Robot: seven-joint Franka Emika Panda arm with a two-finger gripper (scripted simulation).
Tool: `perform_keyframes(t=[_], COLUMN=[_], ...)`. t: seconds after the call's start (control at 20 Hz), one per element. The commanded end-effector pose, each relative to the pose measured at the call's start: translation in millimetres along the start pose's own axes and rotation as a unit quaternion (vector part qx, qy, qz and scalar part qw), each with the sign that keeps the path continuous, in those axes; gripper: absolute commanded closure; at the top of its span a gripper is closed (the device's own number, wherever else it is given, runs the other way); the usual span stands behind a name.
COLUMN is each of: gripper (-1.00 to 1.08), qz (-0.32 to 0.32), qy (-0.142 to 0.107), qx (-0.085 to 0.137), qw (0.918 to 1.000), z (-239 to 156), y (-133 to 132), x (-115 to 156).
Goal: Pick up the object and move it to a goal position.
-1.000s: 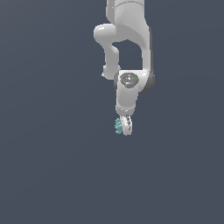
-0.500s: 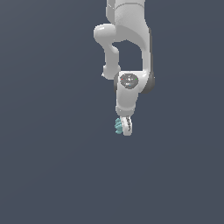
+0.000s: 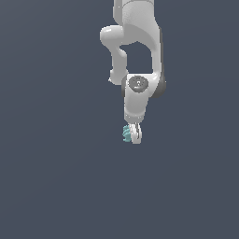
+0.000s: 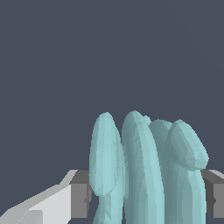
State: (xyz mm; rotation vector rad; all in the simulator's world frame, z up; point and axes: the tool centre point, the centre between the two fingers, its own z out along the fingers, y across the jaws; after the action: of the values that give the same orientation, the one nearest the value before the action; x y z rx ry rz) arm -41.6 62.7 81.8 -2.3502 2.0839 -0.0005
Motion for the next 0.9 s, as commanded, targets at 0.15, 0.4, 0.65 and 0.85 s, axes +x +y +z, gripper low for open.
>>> perform_keyframes(t=[0.15,0.4,0.65,0.85], gripper=[1.08,1.08,1.08,1.08], qz=[0.000,0.001,0.001,0.001], qy=[0.000,0.000,0.001,0.001], qx=[0.001,0.000,0.000,0.000], qw=[1.0000,1.0000,1.0000,1.0000], z=[-27.3,-66.8,-118.3,-161.3], y=[-4.2,-9.9,-17.5,-24.0], x=[-0.9,-2.0,-3.5,-5.0])
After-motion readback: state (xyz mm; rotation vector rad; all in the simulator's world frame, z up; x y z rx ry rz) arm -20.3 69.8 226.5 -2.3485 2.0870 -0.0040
